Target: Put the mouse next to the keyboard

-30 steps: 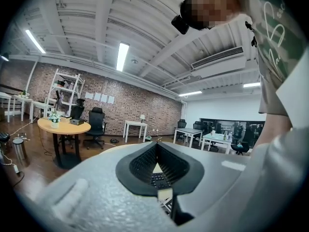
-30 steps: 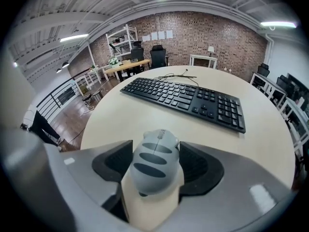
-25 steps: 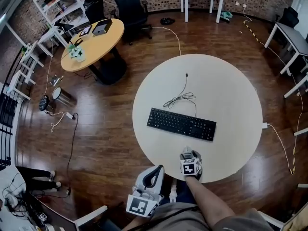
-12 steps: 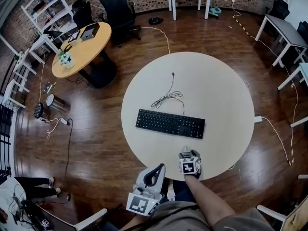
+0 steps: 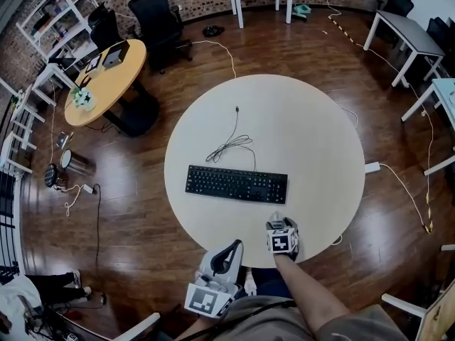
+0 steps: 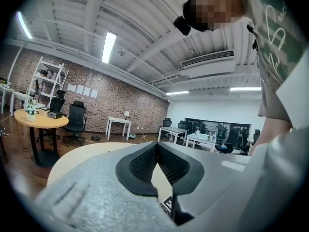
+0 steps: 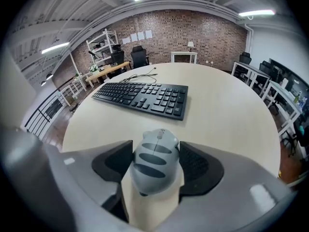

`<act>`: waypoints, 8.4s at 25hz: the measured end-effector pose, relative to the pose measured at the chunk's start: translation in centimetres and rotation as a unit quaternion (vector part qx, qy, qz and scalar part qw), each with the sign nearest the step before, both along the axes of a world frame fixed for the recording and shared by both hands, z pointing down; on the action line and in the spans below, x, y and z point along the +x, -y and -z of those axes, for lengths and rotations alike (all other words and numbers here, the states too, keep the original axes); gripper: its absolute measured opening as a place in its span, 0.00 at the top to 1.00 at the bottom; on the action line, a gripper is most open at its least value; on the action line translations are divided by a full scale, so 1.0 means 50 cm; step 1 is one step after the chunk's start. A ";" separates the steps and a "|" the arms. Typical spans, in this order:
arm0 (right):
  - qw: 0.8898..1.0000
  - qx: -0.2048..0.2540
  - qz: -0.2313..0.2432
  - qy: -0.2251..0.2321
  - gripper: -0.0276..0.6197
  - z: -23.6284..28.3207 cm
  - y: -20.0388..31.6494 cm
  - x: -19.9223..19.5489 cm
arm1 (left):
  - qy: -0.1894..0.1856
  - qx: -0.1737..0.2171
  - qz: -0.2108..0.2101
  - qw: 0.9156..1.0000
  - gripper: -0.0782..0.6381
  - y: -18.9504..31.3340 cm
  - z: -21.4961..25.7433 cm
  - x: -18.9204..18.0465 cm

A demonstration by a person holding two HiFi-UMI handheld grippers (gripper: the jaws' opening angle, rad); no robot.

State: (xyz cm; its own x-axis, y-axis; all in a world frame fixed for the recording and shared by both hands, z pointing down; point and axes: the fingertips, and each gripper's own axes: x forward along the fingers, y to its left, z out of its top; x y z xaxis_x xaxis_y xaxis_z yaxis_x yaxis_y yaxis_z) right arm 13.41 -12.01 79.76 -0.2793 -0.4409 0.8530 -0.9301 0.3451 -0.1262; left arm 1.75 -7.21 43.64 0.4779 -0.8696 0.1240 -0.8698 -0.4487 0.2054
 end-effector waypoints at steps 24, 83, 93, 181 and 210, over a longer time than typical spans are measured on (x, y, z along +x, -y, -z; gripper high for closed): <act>0.999 0.016 -0.051 -0.008 0.49 -0.015 0.116 0.244 | 0.008 -0.017 -0.028 0.999 0.89 0.066 -0.022 0.117; 0.981 0.173 -0.082 0.008 0.73 0.216 0.193 0.365 | -0.029 0.006 -0.053 0.998 0.89 0.046 0.024 0.116; 0.958 0.260 -0.113 0.049 0.95 0.459 0.053 0.281 | -0.039 0.020 -0.030 0.999 0.89 0.014 0.024 0.026; 0.910 0.376 0.094 0.149 0.95 0.747 -1.037 0.066 | 0.027 0.087 0.091 0.992 0.89 -1.068 0.130 0.003; 0.907 0.396 0.072 0.124 0.95 0.772 -1.065 0.111 | 0.011 0.122 0.088 0.989 0.89 -1.079 0.173 0.014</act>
State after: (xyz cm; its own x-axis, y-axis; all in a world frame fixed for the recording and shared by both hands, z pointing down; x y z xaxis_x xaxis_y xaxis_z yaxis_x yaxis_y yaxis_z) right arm 18.97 41.24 41.16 -0.5227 -0.8317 0.1872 -0.8449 0.5347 0.0163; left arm 2.44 46.74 35.01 0.3169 -0.9442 -0.0900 -0.9416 -0.3246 0.0893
